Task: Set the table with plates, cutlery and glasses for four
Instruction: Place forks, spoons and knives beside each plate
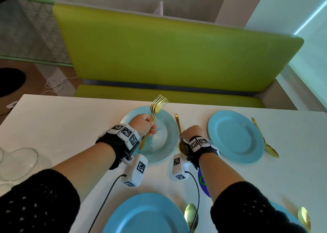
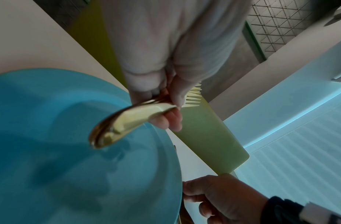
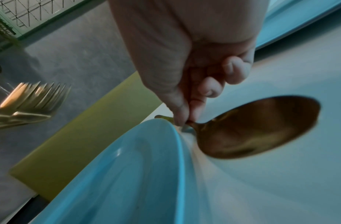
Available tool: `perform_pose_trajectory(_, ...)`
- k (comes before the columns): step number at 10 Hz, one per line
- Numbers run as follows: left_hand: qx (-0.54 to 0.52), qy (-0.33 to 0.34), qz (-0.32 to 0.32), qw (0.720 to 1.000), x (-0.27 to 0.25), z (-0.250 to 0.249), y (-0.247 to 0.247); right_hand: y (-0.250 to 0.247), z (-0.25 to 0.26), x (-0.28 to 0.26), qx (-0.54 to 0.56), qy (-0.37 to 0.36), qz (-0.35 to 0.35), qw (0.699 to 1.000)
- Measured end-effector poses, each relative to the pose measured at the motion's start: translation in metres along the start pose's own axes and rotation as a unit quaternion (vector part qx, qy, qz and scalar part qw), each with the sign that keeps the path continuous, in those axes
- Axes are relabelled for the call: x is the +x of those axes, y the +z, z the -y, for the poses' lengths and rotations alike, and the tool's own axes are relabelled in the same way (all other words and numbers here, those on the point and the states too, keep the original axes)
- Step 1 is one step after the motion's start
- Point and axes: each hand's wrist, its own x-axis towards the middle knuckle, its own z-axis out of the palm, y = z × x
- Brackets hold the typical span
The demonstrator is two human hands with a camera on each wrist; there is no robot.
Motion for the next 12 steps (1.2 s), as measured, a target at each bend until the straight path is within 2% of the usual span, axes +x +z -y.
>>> perform_pose_trajectory(1, -0.004, -0.003, -0.001, 1.0, 0.0, 0.001, -0.001, 0.002, 0.004, -0.002, -0.025, 0.004, -0.023, 0.999)
perform_pose_trajectory(8, -0.011, -0.015, -0.008, 1.0, -0.003, 0.008, -0.003, -0.001, 0.005, -0.009, -0.017, 0.005, -0.02, 1.0)
perform_pose_trajectory(9, -0.006, -0.017, -0.007, 1.0, -0.004, 0.007, -0.003, -0.005, 0.008, -0.016, 0.019, -0.036, -0.006, 0.999)
perform_pose_trajectory(10, 0.008, -0.024, -0.001, 1.0, -0.005, 0.006, -0.001, -0.013, 0.015, -0.027, 0.018, -0.11, -0.049, 0.993)
perform_pose_trajectory(11, 0.032, -0.03, 0.001, 0.999, -0.006, 0.005, 0.003, -0.017, 0.025, -0.045, 0.038, -0.224, -0.079, 0.971)
perform_pose_trajectory(12, 0.049, -0.033, 0.025, 0.998, -0.008, 0.004, 0.006, -0.013, 0.03, -0.059, -0.019, -0.345, -0.078, 0.935)
